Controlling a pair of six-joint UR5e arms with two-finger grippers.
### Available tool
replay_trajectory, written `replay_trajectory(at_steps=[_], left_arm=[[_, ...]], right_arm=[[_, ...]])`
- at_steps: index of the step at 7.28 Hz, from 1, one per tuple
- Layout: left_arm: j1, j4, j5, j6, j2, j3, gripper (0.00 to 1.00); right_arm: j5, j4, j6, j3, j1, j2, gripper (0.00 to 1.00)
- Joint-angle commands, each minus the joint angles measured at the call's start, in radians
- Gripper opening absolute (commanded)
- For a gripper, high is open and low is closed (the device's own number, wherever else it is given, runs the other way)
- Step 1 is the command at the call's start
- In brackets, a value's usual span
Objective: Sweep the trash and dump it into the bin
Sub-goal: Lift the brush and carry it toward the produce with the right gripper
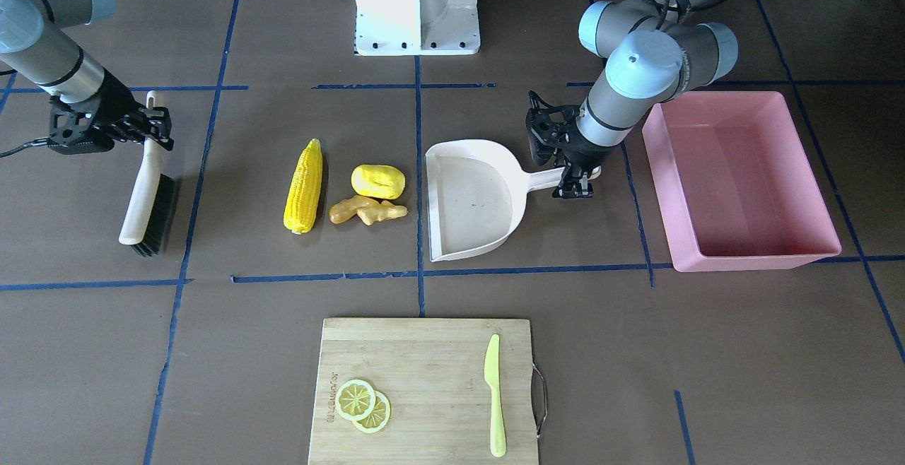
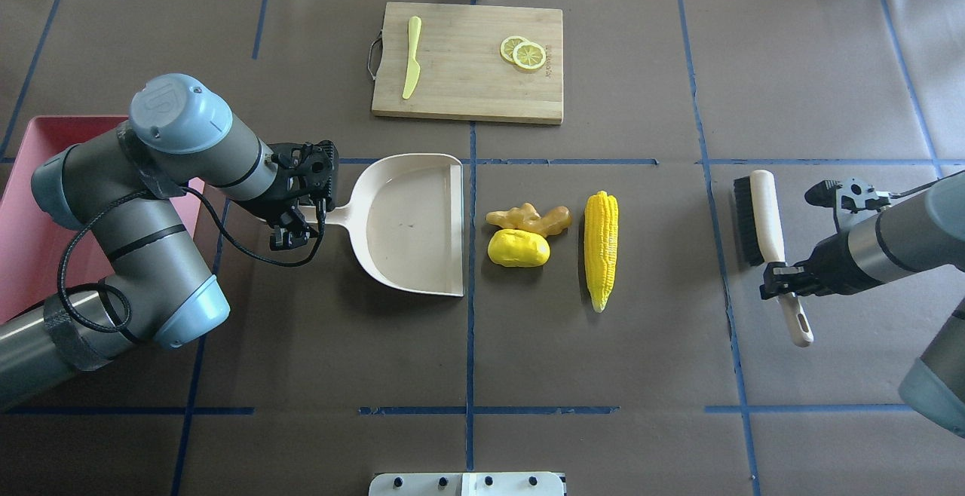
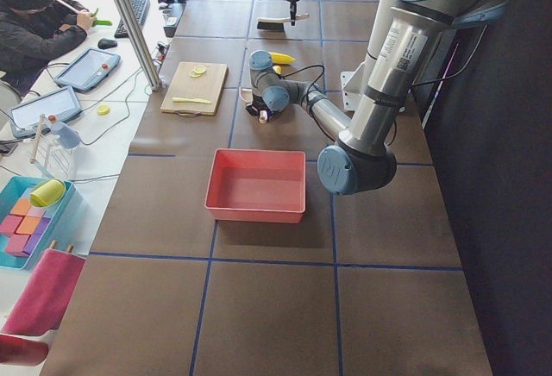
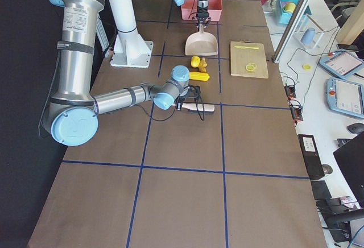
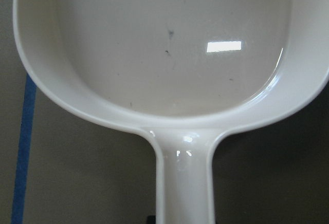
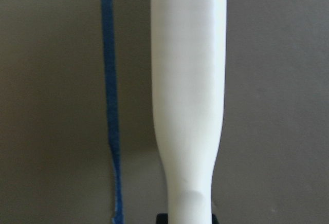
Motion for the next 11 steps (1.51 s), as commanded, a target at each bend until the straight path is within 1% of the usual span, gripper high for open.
replay_trajectory(at_steps=[1,2,3,4,5,6,7,8,10,11], left_arm=[[0.0,0.0,0.0,-0.001,0.0,-0.002,0.0],[0.0,-0.002,0.0,-0.001,0.0,-0.002,0.0],[0.0,-0.002,0.0,-0.003,0.0,-0.002,0.0],[0.0,-0.002,0.0,-0.003,0.0,-0.002,0.0],[0.0,-0.002,0.0,-0.003,0.0,-0.003,0.0],[0.0,-0.002,0.0,-0.003,0.0,-0.003,0.0],[0.0,-0.002,0.0,-0.003,0.002,-0.005,0.0],[0.0,-0.002,0.0,-0.003,0.0,-0.003,0.0],[0.0,-0.002,0.0,-0.003,0.002,-0.003,0.0],[0.0,-0.002,0.0,-0.003,0.0,-0.003,0.0]], right_arm=[[-0.011,-0.218,0.033,0.045,-0.051,0.149,0.0],[-0.046,-0.298,0.057,0.045,-0.096,0.217,0.0],[-0.084,-0.31,0.1,0.036,-0.161,0.243,0.0],[-0.121,-0.31,0.102,0.033,-0.197,0.245,0.0],[-0.126,-0.311,0.122,0.024,-0.216,0.268,0.0],[-0.132,-0.313,0.181,0.012,-0.24,0.298,0.0],[-0.133,-0.337,0.23,0.012,-0.252,0.326,0.0],[-0.133,-0.362,0.242,0.012,-0.262,0.351,0.0],[-0.132,-0.363,0.243,0.006,-0.271,0.365,0.0],[-0.132,-0.376,0.246,-0.022,-0.272,0.404,0.0]])
